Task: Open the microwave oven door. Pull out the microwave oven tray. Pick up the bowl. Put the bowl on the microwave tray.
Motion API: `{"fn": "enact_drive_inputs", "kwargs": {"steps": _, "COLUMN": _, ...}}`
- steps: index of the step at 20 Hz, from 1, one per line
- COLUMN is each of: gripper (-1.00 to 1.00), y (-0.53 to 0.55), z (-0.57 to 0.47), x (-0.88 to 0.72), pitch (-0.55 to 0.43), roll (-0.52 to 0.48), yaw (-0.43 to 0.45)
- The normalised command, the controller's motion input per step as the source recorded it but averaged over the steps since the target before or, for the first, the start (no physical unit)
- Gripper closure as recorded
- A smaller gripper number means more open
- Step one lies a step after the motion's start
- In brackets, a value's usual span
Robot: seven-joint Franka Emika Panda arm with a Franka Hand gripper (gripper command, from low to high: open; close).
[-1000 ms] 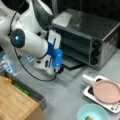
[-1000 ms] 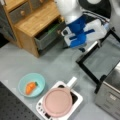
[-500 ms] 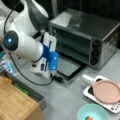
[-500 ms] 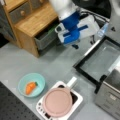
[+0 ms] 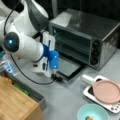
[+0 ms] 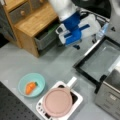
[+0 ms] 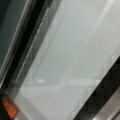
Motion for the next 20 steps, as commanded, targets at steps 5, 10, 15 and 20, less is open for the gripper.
{"fn": "enact_drive_inputs", "kwargs": {"steps": 5, "gripper": -1.0, "y": 0.12, "z": -0.06, "x": 0.28, "pitch": -0.064, "roll": 0.309, "yaw": 0.252}}
{"fn": "enact_drive_inputs", "kwargs": {"steps": 10, "gripper": -1.0, "y": 0.2, "z": -0.13, "x": 0.26, "pitch": -0.047, "roll": 0.338, "yaw": 0.173}}
{"fn": "enact_drive_inputs", "kwargs": {"steps": 15, "gripper": -1.0, "y": 0.29, "z": -0.08, "x": 0.16, "pitch": -0.034, "roll": 0.321, "yaw": 0.152}}
{"fn": "enact_drive_inputs", "kwargs": {"steps": 20, "gripper": -1.0, "y": 0.09, "z": -0.01, "x": 0.12, "pitch": -0.017, "roll": 0.239, "yaw": 0.101}}
